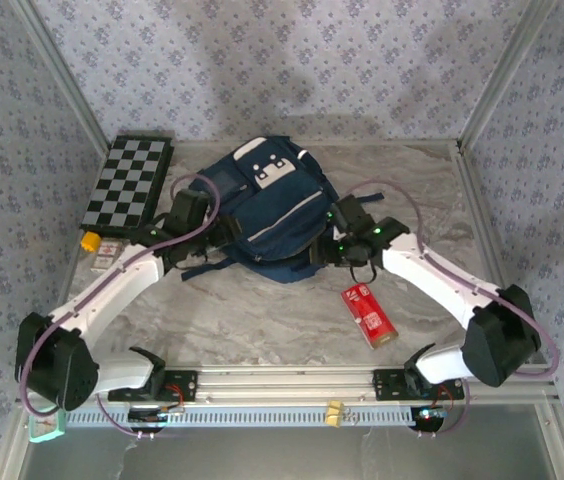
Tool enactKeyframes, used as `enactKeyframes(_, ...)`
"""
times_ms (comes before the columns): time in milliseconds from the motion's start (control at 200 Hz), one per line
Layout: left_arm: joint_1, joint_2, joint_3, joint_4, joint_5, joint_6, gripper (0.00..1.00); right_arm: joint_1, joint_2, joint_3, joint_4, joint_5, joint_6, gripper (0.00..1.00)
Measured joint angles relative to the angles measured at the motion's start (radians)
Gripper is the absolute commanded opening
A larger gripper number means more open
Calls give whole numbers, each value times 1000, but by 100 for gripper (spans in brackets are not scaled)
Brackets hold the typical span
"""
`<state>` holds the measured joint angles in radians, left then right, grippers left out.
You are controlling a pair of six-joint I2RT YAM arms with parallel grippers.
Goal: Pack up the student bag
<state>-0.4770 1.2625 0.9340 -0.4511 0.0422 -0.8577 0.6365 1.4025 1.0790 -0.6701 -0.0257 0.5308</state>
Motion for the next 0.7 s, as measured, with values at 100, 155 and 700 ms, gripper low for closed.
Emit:
enactKeyframes(100,4,40,-74,37,19,-112,54,27,45,7,19,-7,31,66)
enactKeyframes(155,4,66,-93,64,25,-166,52,27,62,7,26,-9,42,67)
enactKeyframes(700,3,272,-101,331,72,-345,47,-28,72,-12,94,-48,57,68)
